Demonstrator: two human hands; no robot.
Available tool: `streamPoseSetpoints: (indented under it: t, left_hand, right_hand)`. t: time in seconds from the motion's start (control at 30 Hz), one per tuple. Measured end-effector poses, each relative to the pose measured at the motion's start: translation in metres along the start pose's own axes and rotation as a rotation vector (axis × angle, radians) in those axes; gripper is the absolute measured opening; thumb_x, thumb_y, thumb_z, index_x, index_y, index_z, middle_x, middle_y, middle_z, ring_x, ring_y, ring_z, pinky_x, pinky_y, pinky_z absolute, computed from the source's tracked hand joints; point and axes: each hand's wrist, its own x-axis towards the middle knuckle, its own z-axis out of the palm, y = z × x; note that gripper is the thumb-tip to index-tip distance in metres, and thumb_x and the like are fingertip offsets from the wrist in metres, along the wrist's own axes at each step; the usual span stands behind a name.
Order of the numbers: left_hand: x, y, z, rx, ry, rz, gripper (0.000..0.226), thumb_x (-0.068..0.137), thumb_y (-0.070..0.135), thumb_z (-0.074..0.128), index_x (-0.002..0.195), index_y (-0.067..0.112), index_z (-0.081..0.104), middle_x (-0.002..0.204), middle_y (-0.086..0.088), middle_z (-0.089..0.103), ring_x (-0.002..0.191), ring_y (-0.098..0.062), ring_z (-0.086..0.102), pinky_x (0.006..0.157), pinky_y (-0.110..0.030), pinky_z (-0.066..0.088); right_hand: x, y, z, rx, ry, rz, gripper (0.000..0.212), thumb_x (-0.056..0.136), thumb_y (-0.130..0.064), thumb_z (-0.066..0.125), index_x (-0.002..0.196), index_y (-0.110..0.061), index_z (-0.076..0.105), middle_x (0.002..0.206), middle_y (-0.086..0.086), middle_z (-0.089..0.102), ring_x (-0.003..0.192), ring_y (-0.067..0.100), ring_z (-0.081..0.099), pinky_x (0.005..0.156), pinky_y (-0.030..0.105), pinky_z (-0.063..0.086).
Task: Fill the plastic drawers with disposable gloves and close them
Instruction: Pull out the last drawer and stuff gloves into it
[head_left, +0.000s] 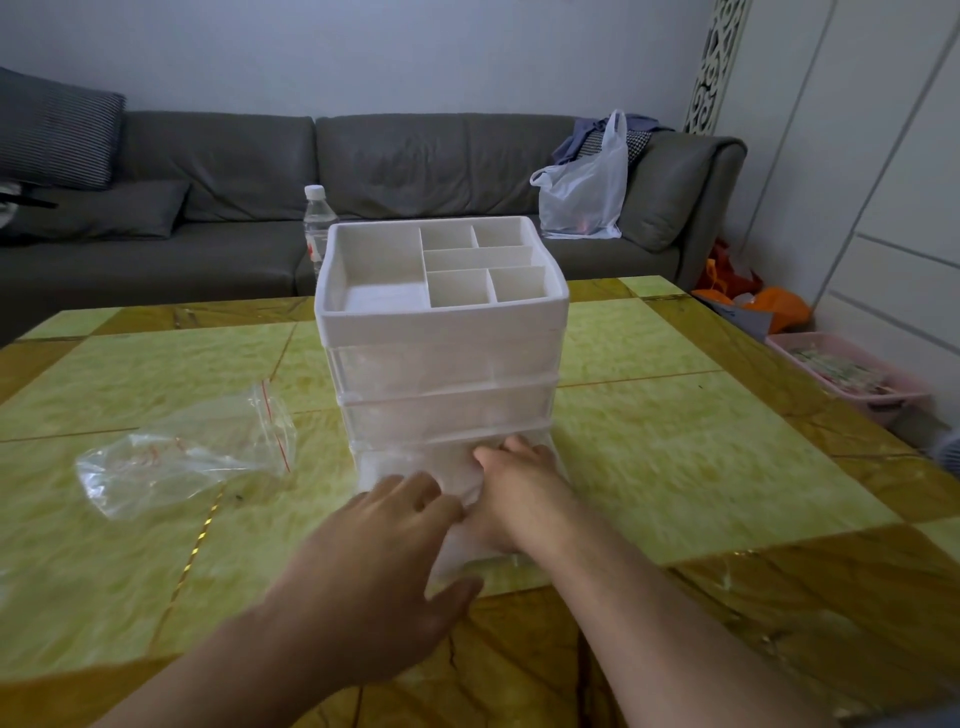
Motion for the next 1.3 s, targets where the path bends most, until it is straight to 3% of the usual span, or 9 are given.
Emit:
streamPoseSetpoints:
  t: [0.13, 0.33, 0.47, 0.57, 0.63, 0.7, 0.97, 1.17, 1.3]
  left_hand:
    - [-0.001, -0.011, 0.013, -0.052, 0.005, -0.067, 0.023, 0.104, 0.048, 0.044, 0.106, 0.034, 0.062, 0.100, 0.017, 0.057, 0.086, -0.008, 0.058, 0.066, -0.022, 0.045]
    - [0.020, -0.018, 0.011, -0.247, -0.069, -0.279, 0.033, 0.105, 0.038, 0.050, 0.075, 0.025, 0.058, 0.072, 0.006, 0.058, 0.065, -0.011, 0.054, 0.059, -0.028, 0.041]
    - [0.042, -0.011, 0.007, -0.181, -0.201, -0.371, 0.023, 0.100, 0.033, 0.048, 0.112, 0.019, 0.062, 0.105, -0.003, 0.067, 0.088, -0.020, 0.065, 0.072, -0.032, 0.054]
    - [0.059, -0.004, 0.009, -0.185, -0.325, -0.473, 0.061, 0.099, 0.035, 0.053, 0.146, 0.002, 0.032, 0.132, -0.015, 0.061, 0.113, -0.028, 0.062, 0.079, -0.032, 0.049]
    - [0.068, -0.001, 0.013, -0.188, -0.369, -0.546, 0.084, 0.098, 0.036, 0.056, 0.154, -0.007, 0.012, 0.138, -0.019, 0.058, 0.121, -0.030, 0.061, 0.086, -0.033, 0.050]
    - [0.074, 0.002, 0.017, -0.146, -0.397, -0.581, 0.086, 0.099, 0.034, 0.054, 0.156, -0.010, 0.007, 0.141, -0.021, 0.057, 0.125, -0.032, 0.060, 0.097, -0.036, 0.052]
    - [0.080, 0.000, 0.010, -0.086, -0.466, -0.505, 0.042, 0.102, 0.031, 0.049, 0.131, 0.002, 0.058, 0.133, -0.011, 0.064, 0.123, -0.027, 0.062, 0.096, -0.031, 0.049]
    - [0.078, 0.000, 0.014, -0.167, -0.441, -0.527, 0.043, 0.103, 0.032, 0.047, 0.133, 0.003, 0.057, 0.134, -0.014, 0.063, 0.124, -0.029, 0.061, 0.097, -0.034, 0.049]
    - [0.071, 0.003, 0.016, -0.202, -0.365, -0.567, 0.050, 0.102, 0.036, 0.048, 0.140, 0.003, 0.050, 0.134, -0.014, 0.062, 0.123, -0.031, 0.062, 0.100, -0.037, 0.050]
  right_hand:
    - [-0.007, 0.002, 0.002, 0.032, 0.027, -0.009, 0.072, 0.091, -0.029, 0.061, 0.158, -0.022, 0.037, 0.161, 0.002, 0.028, 0.149, 0.028, 0.026, 0.121, 0.047, 0.037]
    - [-0.008, 0.010, -0.002, 0.049, 0.021, -0.018, 0.080, 0.092, -0.032, 0.065, 0.161, -0.016, 0.030, 0.161, 0.004, 0.035, 0.150, 0.029, 0.031, 0.121, 0.040, 0.037]
    - [-0.007, 0.007, -0.002, 0.034, 0.004, -0.002, 0.092, 0.091, -0.039, 0.070, 0.164, -0.013, 0.021, 0.164, 0.006, 0.030, 0.151, 0.030, 0.029, 0.122, 0.039, 0.033]
    - [-0.007, 0.003, -0.006, 0.031, -0.026, 0.018, 0.102, 0.090, -0.044, 0.075, 0.164, -0.011, 0.013, 0.165, 0.007, 0.024, 0.152, 0.030, 0.025, 0.123, 0.040, 0.030]
    - [-0.005, 0.001, -0.005, 0.054, -0.024, 0.031, 0.104, 0.090, -0.047, 0.075, 0.165, -0.012, 0.012, 0.166, 0.005, 0.021, 0.152, 0.029, 0.024, 0.123, 0.042, 0.031]
    - [-0.004, 0.000, -0.004, 0.081, -0.010, 0.051, 0.105, 0.090, -0.058, 0.072, 0.164, -0.013, 0.013, 0.164, 0.003, 0.019, 0.151, 0.028, 0.023, 0.123, 0.044, 0.032]
    - [-0.003, -0.004, -0.002, 0.105, 0.005, 0.159, 0.093, 0.093, -0.051, 0.071, 0.159, -0.012, 0.020, 0.156, 0.009, 0.016, 0.147, 0.031, 0.025, 0.122, 0.044, 0.033]
    - [-0.012, -0.001, -0.002, 0.094, 0.059, 0.062, 0.076, 0.092, -0.039, 0.068, 0.154, -0.009, 0.036, 0.155, 0.006, 0.031, 0.146, 0.026, 0.035, 0.120, 0.041, 0.039]
    - [-0.023, 0.002, 0.001, 0.033, 0.168, -0.033, 0.041, 0.086, -0.023, 0.070, 0.124, -0.009, 0.065, 0.129, 0.007, 0.058, 0.121, 0.028, 0.061, 0.098, 0.036, 0.055]
